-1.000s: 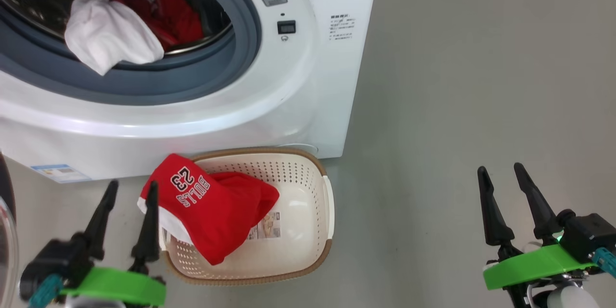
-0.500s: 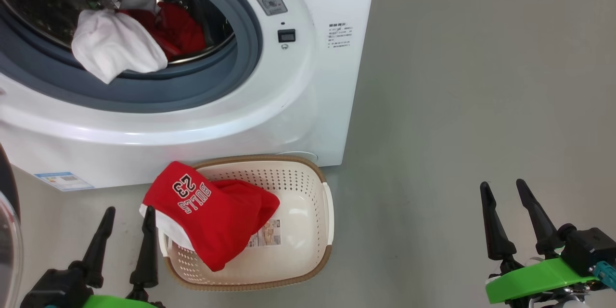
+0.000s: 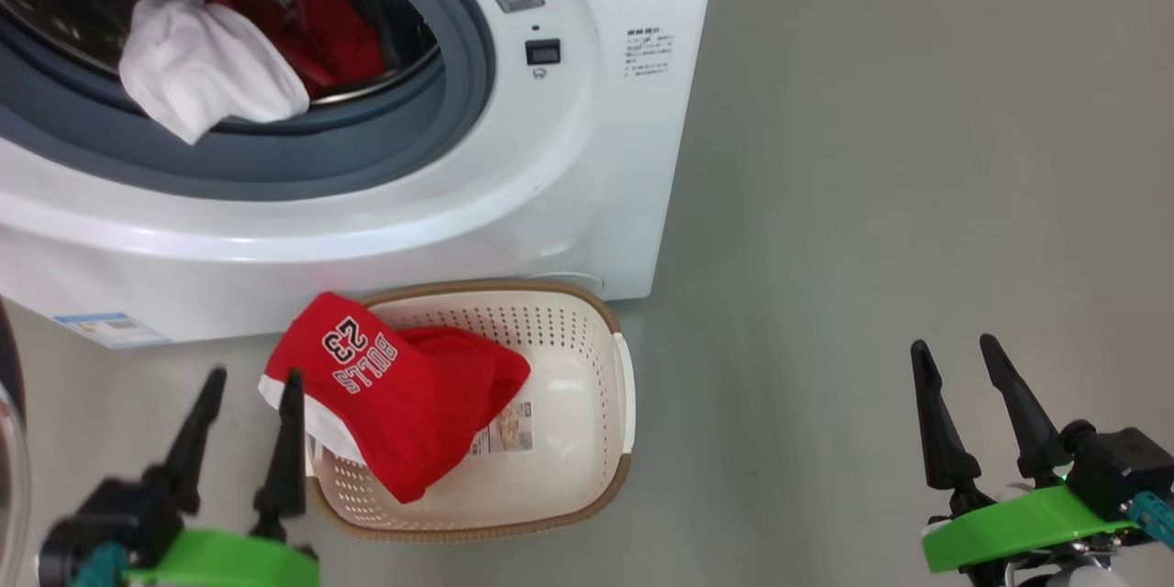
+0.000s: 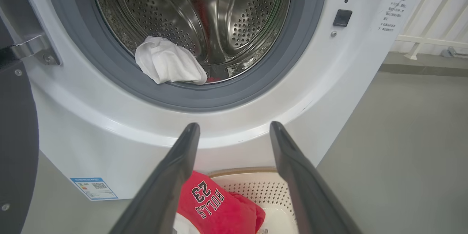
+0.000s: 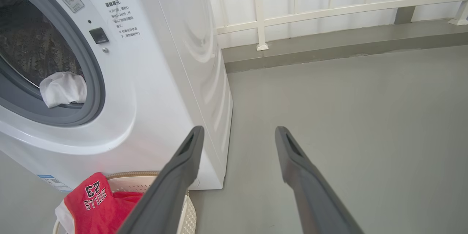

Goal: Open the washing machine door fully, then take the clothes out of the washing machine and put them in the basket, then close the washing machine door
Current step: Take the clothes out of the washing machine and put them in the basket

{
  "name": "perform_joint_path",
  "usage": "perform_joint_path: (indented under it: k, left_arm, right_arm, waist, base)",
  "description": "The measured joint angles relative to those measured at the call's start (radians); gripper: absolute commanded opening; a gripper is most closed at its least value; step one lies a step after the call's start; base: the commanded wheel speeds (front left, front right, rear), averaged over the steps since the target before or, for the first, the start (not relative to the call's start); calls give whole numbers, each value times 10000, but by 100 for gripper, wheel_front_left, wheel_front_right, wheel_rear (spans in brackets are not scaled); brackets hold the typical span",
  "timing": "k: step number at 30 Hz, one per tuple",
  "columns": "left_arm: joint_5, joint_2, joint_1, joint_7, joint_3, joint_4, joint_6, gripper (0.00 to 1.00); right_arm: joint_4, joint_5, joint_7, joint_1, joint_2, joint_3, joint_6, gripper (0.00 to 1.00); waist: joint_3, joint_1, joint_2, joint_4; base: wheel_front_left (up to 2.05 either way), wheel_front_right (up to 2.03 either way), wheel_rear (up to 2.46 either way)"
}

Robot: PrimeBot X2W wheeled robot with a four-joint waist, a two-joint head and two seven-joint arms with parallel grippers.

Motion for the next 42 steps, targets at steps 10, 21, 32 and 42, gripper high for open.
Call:
perform_joint_path:
  k: [10, 21, 32, 42]
  left_arm:
    - [882, 596, -2570, 0, -270, 1329, 0, 100]
    - [1271, 1344, -5755, 0, -564, 3453, 0, 100]
    - [2364, 2052, -7655, -2, -849, 4433, 119, 100]
    - [3196, 3112, -8734, -2, -1730, 4941, 631, 100]
  right_arm:
    - [-136, 86, 0, -739, -4, 228, 0, 100]
    - [-309, 360, -2, -1660, -12, 410, 0, 100]
    - [-403, 445, -2, -2228, -19, 750, 0, 100]
    - [-497, 497, -2, -2638, -35, 1108, 0, 100]
  waist:
    - [881, 0, 0, -169]
    - [2321, 0, 0, -499]
    - [3364, 0, 0, -937]
    - [3938, 0, 1, -1347]
  base:
    - [0, 0, 0]
    - [0, 0, 0]
    - [0, 0, 0]
    - [0, 0, 0]
